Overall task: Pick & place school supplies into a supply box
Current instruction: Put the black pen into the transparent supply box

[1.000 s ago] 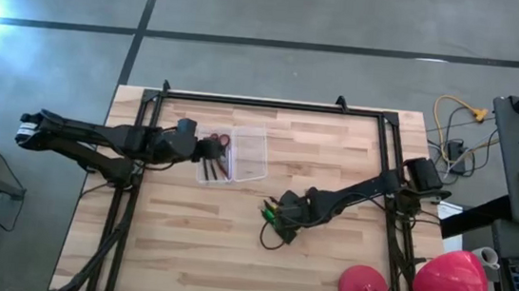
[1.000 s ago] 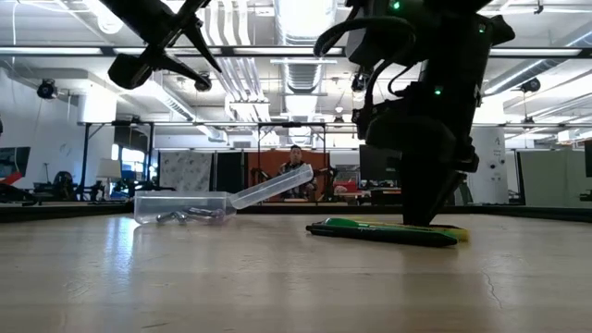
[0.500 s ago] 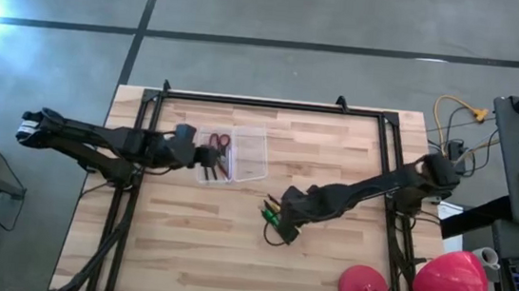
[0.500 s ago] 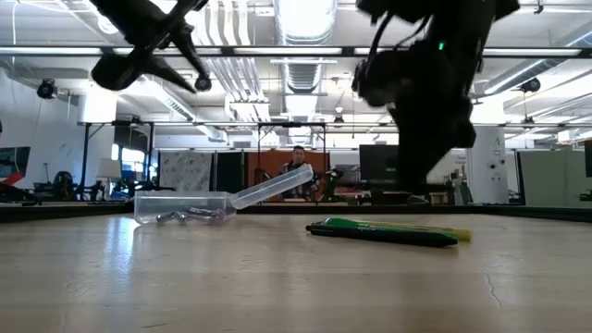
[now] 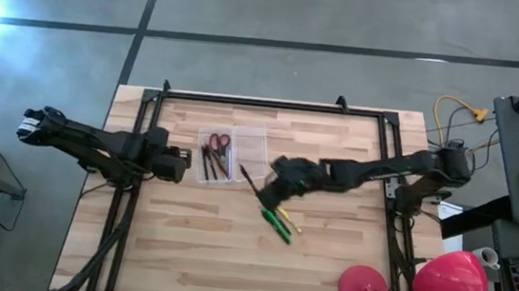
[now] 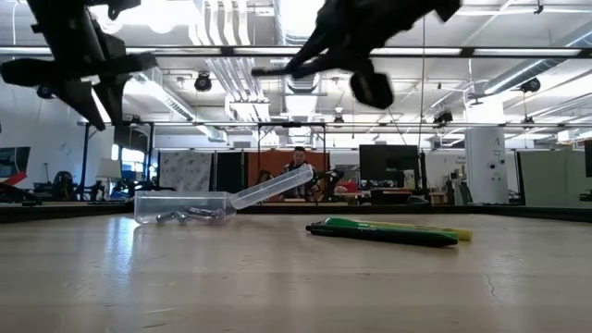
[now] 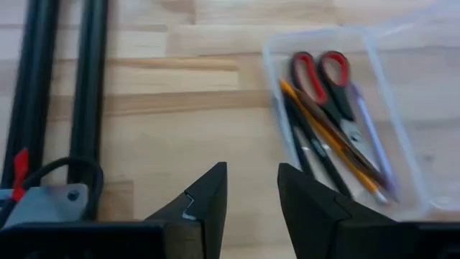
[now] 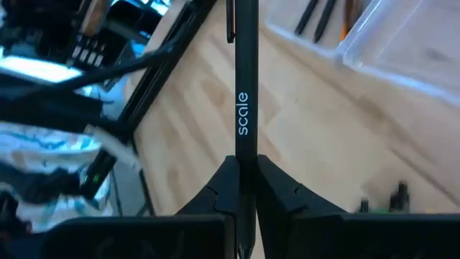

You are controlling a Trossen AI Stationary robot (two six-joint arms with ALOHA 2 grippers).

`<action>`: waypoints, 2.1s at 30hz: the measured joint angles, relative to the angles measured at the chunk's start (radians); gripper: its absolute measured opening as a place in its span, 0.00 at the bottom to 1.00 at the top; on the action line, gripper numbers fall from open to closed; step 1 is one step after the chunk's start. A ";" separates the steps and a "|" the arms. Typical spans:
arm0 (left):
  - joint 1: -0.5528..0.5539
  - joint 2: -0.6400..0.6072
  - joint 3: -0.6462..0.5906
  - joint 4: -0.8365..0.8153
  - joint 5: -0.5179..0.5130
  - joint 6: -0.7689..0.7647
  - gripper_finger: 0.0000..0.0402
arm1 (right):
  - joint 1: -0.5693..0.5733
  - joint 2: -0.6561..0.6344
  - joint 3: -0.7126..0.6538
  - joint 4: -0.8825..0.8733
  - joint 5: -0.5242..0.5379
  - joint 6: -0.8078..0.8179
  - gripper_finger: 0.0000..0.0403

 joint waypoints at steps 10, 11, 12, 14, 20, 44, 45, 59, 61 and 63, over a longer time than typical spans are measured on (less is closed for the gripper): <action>0.150 -0.099 -0.286 0.379 0.025 -0.020 0.27 | -0.137 0.230 0.239 -0.021 -0.088 -0.053 0.03; 0.170 -0.106 -0.324 0.434 0.020 -0.009 0.27 | -0.141 0.249 0.270 -0.038 -0.088 -0.067 0.03; 0.189 -0.113 -0.357 0.483 0.018 -0.001 0.27 | -0.146 0.263 0.302 -0.054 -0.087 -0.080 0.03; 0.228 -0.112 -0.419 0.559 0.017 0.004 0.27 | -0.154 0.285 0.354 -0.103 -0.084 -0.107 0.03; 0.330 -0.105 -0.571 0.857 0.016 0.007 0.27 | -0.183 0.362 0.477 -0.204 -0.066 -0.141 0.03; 0.491 0.546 -0.216 1.310 0.333 0.643 0.27 | -0.273 0.404 0.480 -0.364 -0.003 -0.108 0.03; 0.491 0.549 -0.202 1.281 0.331 0.644 0.27 | -0.273 0.400 0.480 -0.387 0.011 -0.108 0.03; 0.478 0.128 -0.323 1.059 0.223 0.584 0.27 | -0.257 0.311 0.266 -0.349 0.000 -0.003 0.04; 0.478 0.062 -0.337 1.058 0.221 0.584 0.27 | -0.257 0.333 0.243 -0.276 -0.043 0.028 0.06; 0.478 0.014 -0.343 1.060 0.224 0.584 0.27 | -0.258 0.346 0.239 -0.250 -0.056 0.056 0.10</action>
